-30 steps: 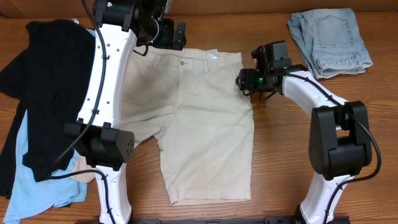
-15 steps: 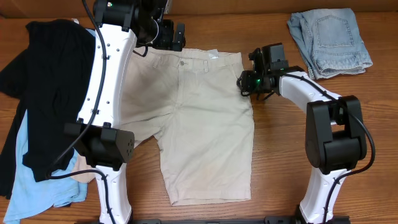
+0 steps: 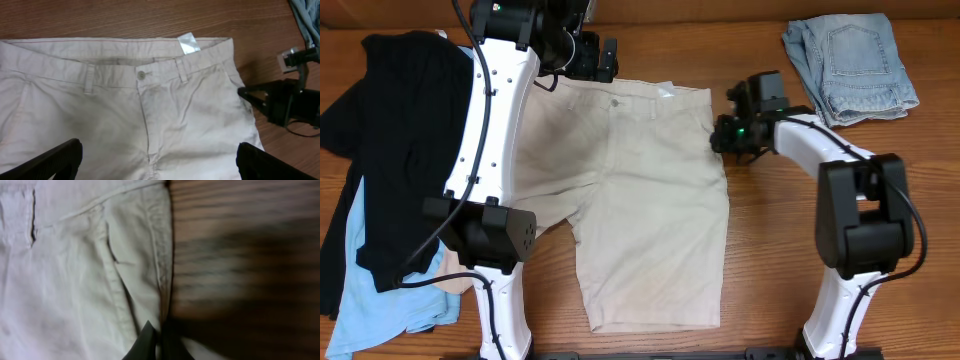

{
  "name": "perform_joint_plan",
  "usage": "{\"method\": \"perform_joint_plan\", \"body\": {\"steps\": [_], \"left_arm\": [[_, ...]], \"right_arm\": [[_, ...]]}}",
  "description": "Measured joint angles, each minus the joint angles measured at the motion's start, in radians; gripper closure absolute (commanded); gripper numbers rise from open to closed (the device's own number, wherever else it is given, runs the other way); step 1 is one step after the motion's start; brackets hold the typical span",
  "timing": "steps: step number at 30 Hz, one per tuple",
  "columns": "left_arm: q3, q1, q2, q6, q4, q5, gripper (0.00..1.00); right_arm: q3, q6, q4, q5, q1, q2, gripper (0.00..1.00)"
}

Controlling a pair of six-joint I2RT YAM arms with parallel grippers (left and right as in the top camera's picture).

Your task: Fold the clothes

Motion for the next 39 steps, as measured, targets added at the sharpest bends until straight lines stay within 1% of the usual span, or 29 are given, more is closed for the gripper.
{"method": "perform_joint_plan", "body": {"steps": [3,7,9,10,11,12,14,16,17,18,20,21,23,27,29,33,36,39], "left_arm": [[0.0,-0.001,0.0,0.0,0.001,0.0,0.0],[0.0,-0.004,0.0,0.0,0.007,-0.003,0.0],[-0.001,-0.011,0.0,0.0,0.016,-0.004,0.0],[-0.002,-0.016,0.0,0.001,0.018,-0.004,0.0],[-0.002,-0.022,0.0,0.004,0.019,-0.004,0.0],[-0.002,-0.03,0.003,0.013,0.017,-0.005,0.0],[-0.002,-0.045,0.013,0.034,0.002,-0.006,0.0],[-0.002,-0.056,0.034,0.069,-0.042,-0.007,0.0],[-0.002,-0.06,0.047,0.087,-0.069,-0.007,0.05],[-0.003,-0.063,0.06,0.106,-0.103,-0.008,0.08],[-0.008,-0.065,0.086,0.154,-0.192,-0.019,0.09],[-0.011,-0.065,0.096,0.177,-0.229,-0.026,0.12],[-0.021,-0.063,0.102,0.208,-0.295,-0.045,0.12],[-0.021,-0.058,0.087,0.22,-0.302,-0.051,0.12],[-0.021,-0.058,0.063,0.218,-0.302,-0.05,0.11],[-0.021,-0.072,-0.063,0.182,-0.302,-0.052,0.11],[-0.036,-0.099,-0.173,0.153,-0.299,-0.065,0.1],[-0.13,-0.134,-0.314,0.116,-0.301,-0.097,0.12]], "right_arm": [[0.0,0.016,-0.055,-0.013,-0.067,-0.042,0.96],[0.0,0.035,-0.102,-0.021,-0.193,-0.146,0.96],[0.0,0.041,-0.11,-0.026,-0.257,-0.194,0.94],[0.0,0.044,-0.113,-0.031,-0.295,-0.217,0.91],[0.0,0.048,-0.116,-0.034,-0.315,-0.227,0.81],[0.0,0.051,-0.119,-0.037,-0.335,-0.234,0.62],[0.0,0.057,-0.133,-0.044,-0.357,-0.238,0.4],[0.0,0.06,-0.147,-0.05,-0.354,-0.237,0.26],[0.0,0.06,-0.152,-0.055,-0.348,-0.237,0.22],[0.0,0.053,-0.155,-0.056,-0.342,-0.237,0.21],[0.0,0.042,-0.17,-0.061,-0.332,-0.237,0.19],[0.0,0.039,-0.18,-0.063,-0.328,-0.237,0.18],[0.0,0.036,-0.196,-0.069,-0.326,-0.237,0.18],[0.0,0.034,-0.232,-0.074,-0.326,-0.237,0.17],[0.0,0.034,-0.26,-0.077,-0.326,-0.237,0.11],[0.0,0.034,-0.303,-0.079,-0.326,-0.237,0.04],[0.0,0.032,-0.323,-0.08,-0.326,-0.237,0.02],[0.0,0.033,-0.336,-0.08,-0.326,-0.246,0.01]]}}
